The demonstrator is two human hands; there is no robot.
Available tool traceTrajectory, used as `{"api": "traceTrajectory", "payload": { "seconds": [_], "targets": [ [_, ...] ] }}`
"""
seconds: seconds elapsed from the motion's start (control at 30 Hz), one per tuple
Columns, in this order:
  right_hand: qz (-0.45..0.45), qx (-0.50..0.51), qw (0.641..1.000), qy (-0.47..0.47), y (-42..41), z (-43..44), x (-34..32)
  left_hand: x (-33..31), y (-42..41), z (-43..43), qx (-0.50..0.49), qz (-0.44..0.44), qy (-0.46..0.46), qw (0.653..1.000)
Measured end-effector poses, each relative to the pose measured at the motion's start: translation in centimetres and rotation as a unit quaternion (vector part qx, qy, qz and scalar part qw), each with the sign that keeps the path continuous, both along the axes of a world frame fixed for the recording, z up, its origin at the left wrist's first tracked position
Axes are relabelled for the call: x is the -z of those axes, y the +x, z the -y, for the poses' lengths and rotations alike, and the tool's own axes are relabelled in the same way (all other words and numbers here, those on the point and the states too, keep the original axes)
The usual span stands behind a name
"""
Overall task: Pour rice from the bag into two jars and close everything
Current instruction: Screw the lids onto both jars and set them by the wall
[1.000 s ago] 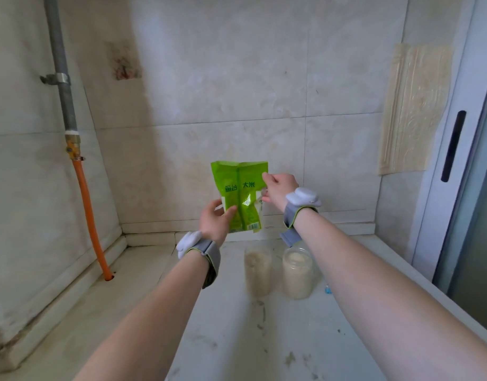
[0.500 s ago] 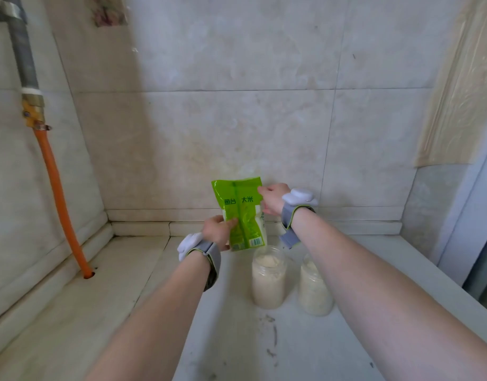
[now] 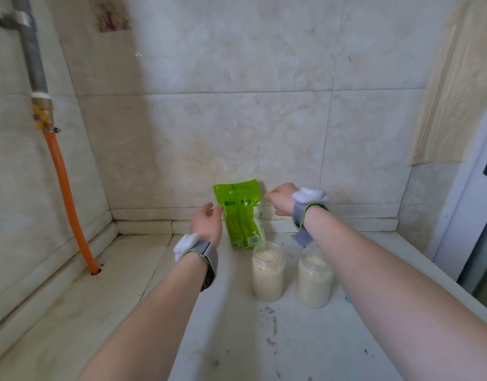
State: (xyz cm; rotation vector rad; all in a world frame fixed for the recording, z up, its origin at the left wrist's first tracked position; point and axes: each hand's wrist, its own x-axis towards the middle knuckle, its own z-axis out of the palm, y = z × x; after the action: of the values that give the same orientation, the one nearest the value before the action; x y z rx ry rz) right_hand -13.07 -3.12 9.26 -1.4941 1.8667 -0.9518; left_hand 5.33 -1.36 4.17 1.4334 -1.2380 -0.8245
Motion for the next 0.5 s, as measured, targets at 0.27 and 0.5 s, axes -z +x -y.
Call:
{"api": "traceTrajectory", "payload": {
  "seconds": [0.27, 0.5],
  "targets": [
    [-0.011, -0.027, 1.000, -0.009, -2.0, -6.7, -2.2, -1.2, -1.5, -5.4, 0.079, -0.042, -0.034, 0.995],
    [0.025, 0.000, 1.000, 0.010, -5.8, -11.0, -1.9, 0.1, -4.0, -9.5, 0.137, -0.100, -0.016, 0.985]
  ]
}}
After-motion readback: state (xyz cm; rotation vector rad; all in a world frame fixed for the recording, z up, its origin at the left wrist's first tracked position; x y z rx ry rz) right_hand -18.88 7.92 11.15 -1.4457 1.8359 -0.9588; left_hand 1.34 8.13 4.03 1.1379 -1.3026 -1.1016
